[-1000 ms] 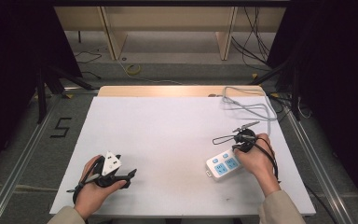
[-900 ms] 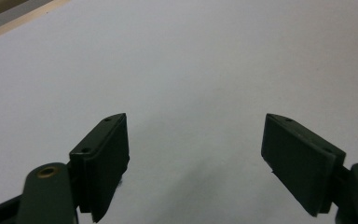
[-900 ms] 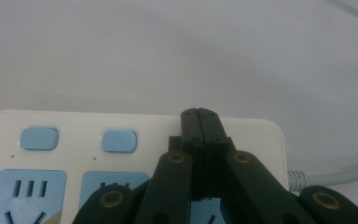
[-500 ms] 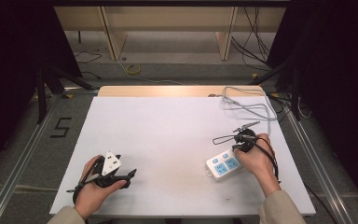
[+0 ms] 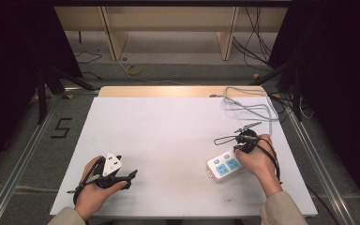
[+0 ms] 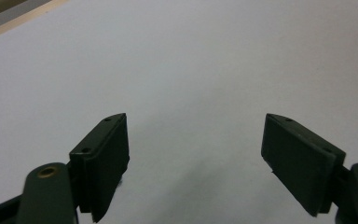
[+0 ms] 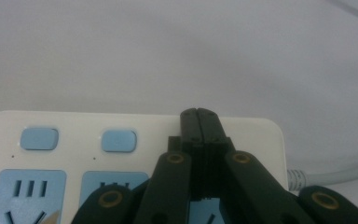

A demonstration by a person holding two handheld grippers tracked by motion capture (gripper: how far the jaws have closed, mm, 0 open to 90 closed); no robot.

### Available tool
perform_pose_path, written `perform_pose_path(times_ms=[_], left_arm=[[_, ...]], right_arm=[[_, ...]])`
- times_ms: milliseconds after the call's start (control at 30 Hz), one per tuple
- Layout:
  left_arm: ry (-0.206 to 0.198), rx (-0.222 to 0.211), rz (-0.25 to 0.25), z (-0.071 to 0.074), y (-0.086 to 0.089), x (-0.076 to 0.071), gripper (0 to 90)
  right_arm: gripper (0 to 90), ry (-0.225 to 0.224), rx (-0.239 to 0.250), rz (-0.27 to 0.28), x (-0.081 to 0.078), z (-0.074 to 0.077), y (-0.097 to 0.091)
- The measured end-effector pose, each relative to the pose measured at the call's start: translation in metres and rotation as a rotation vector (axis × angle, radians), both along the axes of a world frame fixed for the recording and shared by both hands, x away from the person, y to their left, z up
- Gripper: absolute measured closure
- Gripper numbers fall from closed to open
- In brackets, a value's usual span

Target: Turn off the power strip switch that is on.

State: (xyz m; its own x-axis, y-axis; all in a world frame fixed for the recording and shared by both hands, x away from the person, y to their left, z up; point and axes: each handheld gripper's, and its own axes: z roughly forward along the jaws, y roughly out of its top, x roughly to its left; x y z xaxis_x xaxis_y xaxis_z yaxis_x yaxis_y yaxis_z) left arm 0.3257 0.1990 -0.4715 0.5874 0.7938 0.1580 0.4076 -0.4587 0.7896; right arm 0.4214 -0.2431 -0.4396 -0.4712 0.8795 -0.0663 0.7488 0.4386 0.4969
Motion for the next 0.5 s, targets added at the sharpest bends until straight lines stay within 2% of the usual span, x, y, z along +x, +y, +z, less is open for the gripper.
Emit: perform_pose_path(times_ms=[500], left_arm=[[-0.001, -0.004, 0.002, -0.0003, -0.0003, 0.0004, 22.9]], right_arm=[[90.0, -0.010, -0.003, -0.003, -0.0005, -0.0003, 0.0015]])
